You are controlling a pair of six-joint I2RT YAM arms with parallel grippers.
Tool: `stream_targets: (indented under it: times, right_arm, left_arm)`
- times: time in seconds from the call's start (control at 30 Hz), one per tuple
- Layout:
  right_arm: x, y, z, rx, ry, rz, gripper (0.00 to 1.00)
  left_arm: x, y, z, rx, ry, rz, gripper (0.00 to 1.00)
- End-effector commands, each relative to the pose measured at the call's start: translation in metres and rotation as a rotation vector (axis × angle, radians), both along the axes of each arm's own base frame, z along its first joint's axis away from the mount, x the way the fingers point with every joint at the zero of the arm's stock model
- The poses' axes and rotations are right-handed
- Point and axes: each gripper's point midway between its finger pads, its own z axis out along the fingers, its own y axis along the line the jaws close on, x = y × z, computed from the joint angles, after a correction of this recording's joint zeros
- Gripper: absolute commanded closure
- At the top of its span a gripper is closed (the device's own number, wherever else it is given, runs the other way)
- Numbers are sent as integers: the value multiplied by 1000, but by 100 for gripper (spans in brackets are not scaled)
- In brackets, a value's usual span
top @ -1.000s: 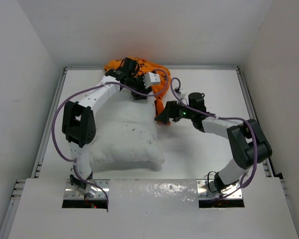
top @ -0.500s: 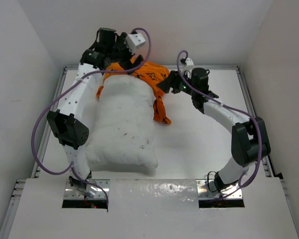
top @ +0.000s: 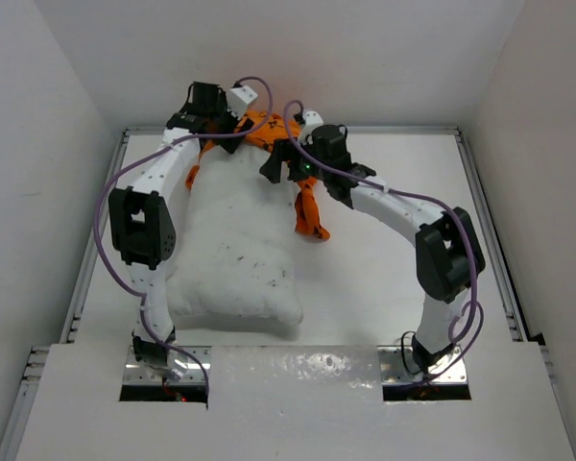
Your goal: Put the pillow into the pillowcase
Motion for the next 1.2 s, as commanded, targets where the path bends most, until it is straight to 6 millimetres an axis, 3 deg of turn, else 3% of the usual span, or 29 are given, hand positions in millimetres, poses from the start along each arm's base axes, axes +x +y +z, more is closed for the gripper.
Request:
stream_targets:
  times: [0.0,0.03,0.1,0.13,0.17,0.23,0.3,0.37,0.4,0.43,0.47,0.5,0.53,0.57,0.63,0.67,0.7,0.83,0.9,0.97,1.0,1.07,1.1,1.17]
  right_arm:
    - [-1,7,-6,-31,22,-22,6]
    - [0,8,-16,-31,47,-28,5]
    - [3,12,-20,-15,71,-37,3]
    - [6,15,-36,-24,103,-42,3]
    - [9,17,-42,-24,118,-45,3]
    - [19,23,-64,-34,171,-62,3]
    - [28,31,-63,-20,179,-65,1]
    - [31,38,-78,-19,203,-45,20]
    - [36,43,-71,7,176,-32,38]
    - [46,46,-64,47,150,-60,99]
    - [47,44,-65,45,147,-70,100]
    - [58,44,-52,68,97,-82,100]
    - [65,41,-44,84,74,-89,100]
    - [83,30,-25,125,10,-138,100]
    - [105,7,7,178,-76,-248,100]
    - [126,-28,22,188,-139,-415,100]
    - [129,-48,55,239,-237,-502,100]
    - [133,-127,106,250,-403,-903,100]
    - [124,-151,103,248,-397,-1026,100]
    - [118,-158,91,262,-370,-1057,100]
    - [113,-155,71,267,-325,-1043,100]
    - [105,-146,59,286,-279,-1015,100]
    - [99,-145,39,253,-247,-1002,100]
    - [92,-134,23,235,-210,-940,100]
  left_arm:
    - [12,-11,31,-45,-109,-20,28]
    - [8,-15,25,-49,-90,-43,31]
    - [4,-14,10,-42,-59,-41,49]
    - [4,-13,6,-37,-54,-43,59]
    - [2,-12,1,-35,-43,-40,82]
    - [2,-13,2,-40,-49,-41,99]
    - [2,-13,5,-43,-55,-36,100]
    - [4,-14,17,-53,-71,-35,100]
    - [3,-18,23,-71,-69,-50,100]
    - [-18,-36,38,-119,-1,-161,100]
    - [-14,-37,57,-124,-44,-164,100]
    - [-39,-60,72,-145,-5,-337,100]
    - [-45,-74,77,-139,-36,-454,100]
    - [-80,-83,80,-140,48,-566,100]
    - [-129,-106,94,-175,55,-855,100]
    - [-153,-108,94,-220,127,-888,100]
    - [-160,-111,102,-264,134,-888,100]
    - [-170,-115,109,-328,165,-871,100]
    - [-176,-120,104,-358,201,-876,100]
    - [-179,-122,88,-361,248,-874,100]
    - [-178,-122,80,-353,265,-870,100]
    - [-169,-122,61,-364,302,-810,100]
    - [-162,-119,53,-363,331,-733,100]
    - [-136,-120,39,-358,290,-649,97]
